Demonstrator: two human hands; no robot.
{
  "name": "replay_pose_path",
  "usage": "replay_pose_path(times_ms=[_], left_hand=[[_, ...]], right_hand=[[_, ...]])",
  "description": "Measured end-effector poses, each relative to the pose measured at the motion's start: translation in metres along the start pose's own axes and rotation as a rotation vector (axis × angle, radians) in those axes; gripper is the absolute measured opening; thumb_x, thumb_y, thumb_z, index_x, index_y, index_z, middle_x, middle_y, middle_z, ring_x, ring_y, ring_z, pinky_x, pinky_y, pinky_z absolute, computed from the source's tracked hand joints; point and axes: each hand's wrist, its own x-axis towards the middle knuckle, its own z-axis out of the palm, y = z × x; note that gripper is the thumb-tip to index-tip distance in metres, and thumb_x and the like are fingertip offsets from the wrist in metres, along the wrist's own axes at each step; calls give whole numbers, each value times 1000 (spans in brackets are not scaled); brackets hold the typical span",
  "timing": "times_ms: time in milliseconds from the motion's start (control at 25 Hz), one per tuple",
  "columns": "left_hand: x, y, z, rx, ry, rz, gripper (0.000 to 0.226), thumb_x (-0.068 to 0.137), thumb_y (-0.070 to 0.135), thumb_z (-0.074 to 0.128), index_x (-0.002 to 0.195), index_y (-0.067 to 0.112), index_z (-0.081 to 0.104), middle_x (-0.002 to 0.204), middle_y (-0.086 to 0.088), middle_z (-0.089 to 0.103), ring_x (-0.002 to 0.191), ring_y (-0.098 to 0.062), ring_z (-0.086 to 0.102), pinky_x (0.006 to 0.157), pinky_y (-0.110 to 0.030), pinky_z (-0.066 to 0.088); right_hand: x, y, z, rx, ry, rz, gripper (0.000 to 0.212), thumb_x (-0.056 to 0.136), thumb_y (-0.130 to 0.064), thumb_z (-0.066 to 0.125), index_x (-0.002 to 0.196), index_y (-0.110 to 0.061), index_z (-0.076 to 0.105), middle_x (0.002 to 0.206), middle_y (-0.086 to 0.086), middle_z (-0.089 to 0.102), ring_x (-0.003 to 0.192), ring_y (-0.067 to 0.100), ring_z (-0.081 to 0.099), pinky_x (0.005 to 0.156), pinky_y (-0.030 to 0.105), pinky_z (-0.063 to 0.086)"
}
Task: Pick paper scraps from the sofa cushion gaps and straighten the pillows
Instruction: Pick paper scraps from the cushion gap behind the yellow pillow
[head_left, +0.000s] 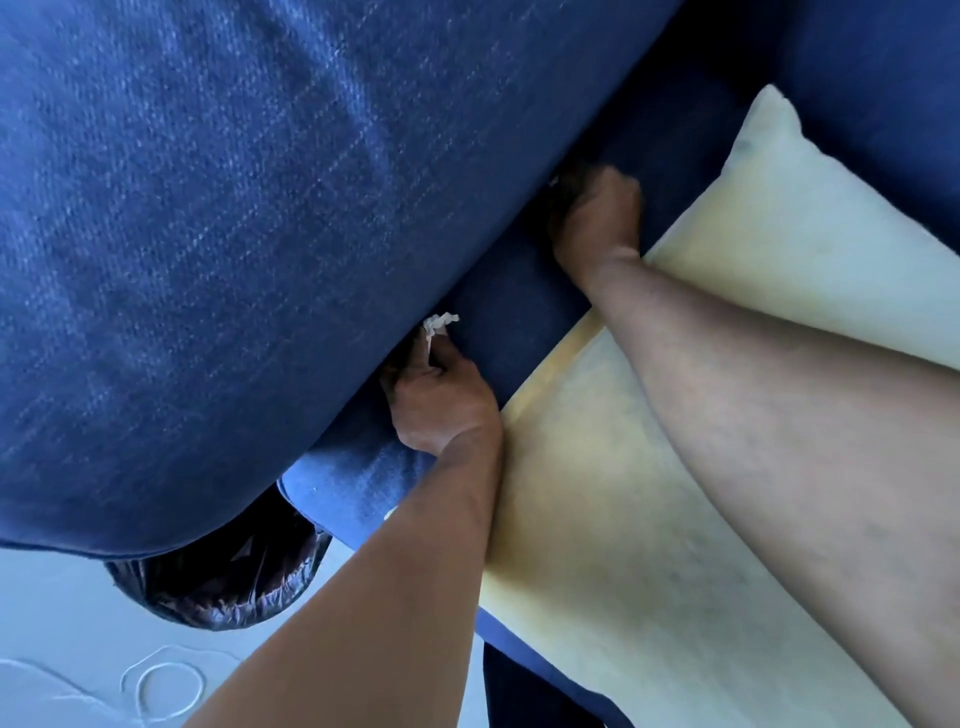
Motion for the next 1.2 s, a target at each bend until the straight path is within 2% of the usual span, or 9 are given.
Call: replay_pose_path(times_ms=[320,440,560,680,800,880,960,1080,1200], left_hand=[[4,4,-37,-42,-168,41,25,95,42,54,110,39,73,112,9,73,104,-20,66,82,-23,45],[0,-1,-70,-116,-339,112,23,94,41,57,98,29,76,96,6,76,95,-21,69,83,-27,51],[-12,-21,-109,-170,-418,151,16,92,40,62,90,33,76,83,13,75,86,-14,68,78,-25,51],[-27,-59,-161,-104,-364,198,19,91,39,61,75,46,69,62,8,65,68,-16,58,64,-26,45],[-33,-105,-214,-132,-258,113,14,87,38,62,83,49,69,64,-4,64,60,-11,53,65,-30,48],[-31,-133,-241,-127,-197,79,13,85,36,61,78,34,72,51,6,52,52,-3,43,58,-28,43],[-23,-165,-268,-116,-117,35,31,83,37,60,63,16,52,48,6,32,48,-8,29,51,-30,30],[-5,-211,-299,-114,-27,-42,41,84,37,59,63,11,35,52,4,22,50,-10,21,51,-32,22],[22,-246,-306,-80,3,-85,41,84,36,59,62,8,39,49,2,22,48,-12,22,49,-33,24]], right_hand=[[-39,-10,-35,113,-133,40,22,88,-11,62,93,-21,81,103,-2,78,107,20,67,96,21,50],[-71,-15,-67,246,-250,214,16,85,-8,68,79,-17,79,89,3,79,87,20,76,83,32,62],[-110,-25,-99,279,-337,186,18,83,-7,64,73,-15,77,78,3,78,71,17,77,75,38,65],[-163,-49,-123,367,-322,90,13,80,-14,65,76,-21,76,73,-2,77,71,16,77,74,45,65],[-222,-78,-125,479,-389,10,10,80,-14,66,76,-19,73,76,-2,78,70,13,76,73,42,65],[-252,-95,-117,533,-445,-12,8,82,-14,67,77,-18,72,78,-2,77,71,10,76,72,37,65],[-282,-112,-101,525,-510,-51,9,83,-13,70,76,-18,72,76,-1,77,71,9,76,66,30,64],[-317,-136,-68,465,-586,-113,10,83,-17,73,75,-24,74,72,-4,76,70,10,75,61,20,55],[-339,-155,-25,387,-591,-173,10,83,-22,73,78,-30,77,72,-2,76,75,22,74,69,30,58]])
